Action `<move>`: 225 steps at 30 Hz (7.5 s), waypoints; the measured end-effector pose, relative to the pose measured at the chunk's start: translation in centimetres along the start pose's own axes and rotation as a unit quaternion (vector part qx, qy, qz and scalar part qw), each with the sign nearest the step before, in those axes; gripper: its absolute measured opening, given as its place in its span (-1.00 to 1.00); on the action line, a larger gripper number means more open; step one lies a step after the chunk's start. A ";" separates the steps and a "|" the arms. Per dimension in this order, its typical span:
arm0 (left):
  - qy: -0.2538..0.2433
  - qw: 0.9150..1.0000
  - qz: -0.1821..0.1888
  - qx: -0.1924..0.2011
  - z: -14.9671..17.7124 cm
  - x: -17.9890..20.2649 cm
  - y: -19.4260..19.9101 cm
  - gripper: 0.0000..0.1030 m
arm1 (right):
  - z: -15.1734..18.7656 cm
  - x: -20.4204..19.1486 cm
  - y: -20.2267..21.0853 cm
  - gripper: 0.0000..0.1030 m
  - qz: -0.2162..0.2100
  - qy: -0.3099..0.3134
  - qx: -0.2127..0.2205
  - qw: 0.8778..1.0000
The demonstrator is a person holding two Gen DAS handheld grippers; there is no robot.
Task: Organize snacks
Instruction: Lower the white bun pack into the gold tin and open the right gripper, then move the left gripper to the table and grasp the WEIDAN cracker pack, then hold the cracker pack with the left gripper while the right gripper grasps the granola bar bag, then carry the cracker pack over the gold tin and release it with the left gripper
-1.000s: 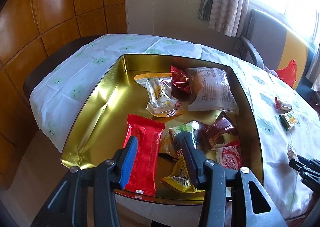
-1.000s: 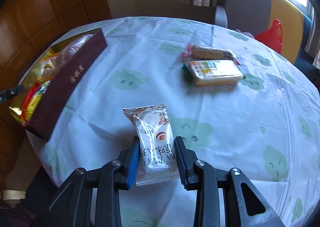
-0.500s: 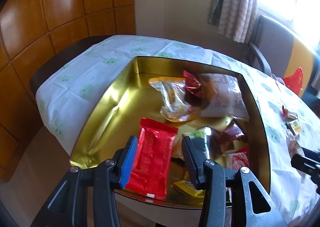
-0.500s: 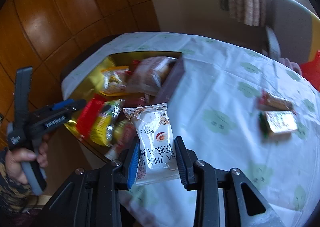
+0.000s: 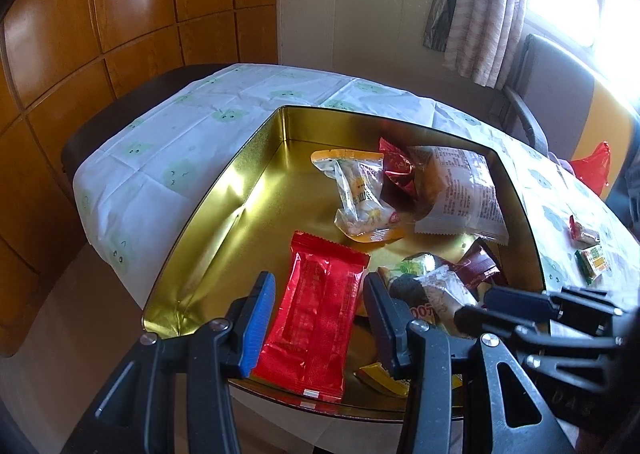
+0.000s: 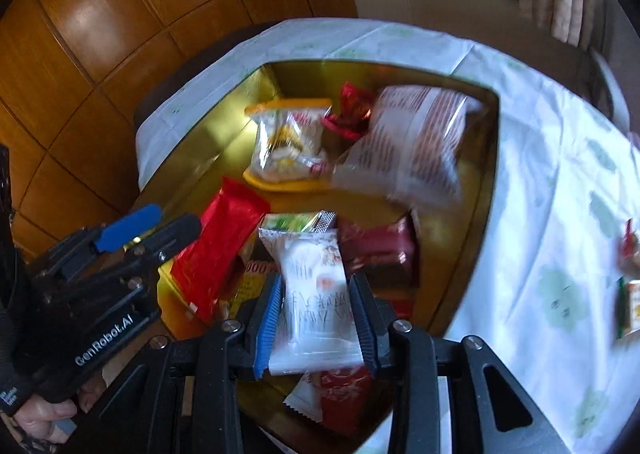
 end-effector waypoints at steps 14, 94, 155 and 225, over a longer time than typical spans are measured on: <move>-0.001 1.000 0.002 0.005 -0.2 0.4 0.4 -0.09 | 0.7 -1.1 -0.4 -0.66 0.024 0.065 0.005 0.998; -0.288 0.937 0.193 0.030 -0.4 27.1 2.3 0.01 | 17.5 23.5 18.2 -0.46 0.296 -0.221 0.123 0.921; -0.230 0.940 0.248 -0.035 7.1 26.1 -1.8 -0.07 | 1.9 35.9 9.2 -0.21 0.210 -0.427 0.169 0.863; -0.136 0.979 0.149 0.018 0.8 15.1 4.4 -0.09 | 14.2 24.6 15.1 -0.44 0.294 -0.136 0.115 0.939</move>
Point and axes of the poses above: each gripper's, at about its wrist camera, not at the fingertips, and y roughly against the way its jaws point, x to its right, z to its underside, the point moved 2 cm from there along -y, roughly the way its jaws point, and after that the axes turned 10 degrees about x, right-handed, at the moved point
